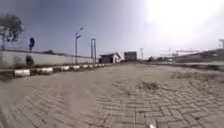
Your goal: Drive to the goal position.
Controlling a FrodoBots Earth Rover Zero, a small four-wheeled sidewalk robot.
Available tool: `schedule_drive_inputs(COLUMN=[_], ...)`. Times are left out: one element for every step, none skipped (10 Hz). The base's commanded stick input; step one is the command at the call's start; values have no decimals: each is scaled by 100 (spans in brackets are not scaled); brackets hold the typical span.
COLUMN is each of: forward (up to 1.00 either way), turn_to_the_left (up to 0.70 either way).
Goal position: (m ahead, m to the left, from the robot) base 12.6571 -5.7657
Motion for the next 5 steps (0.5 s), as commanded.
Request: schedule_drive_inputs(forward=[100,100,100,100,100], turn_to_the_left=[0,0,0,0,0])
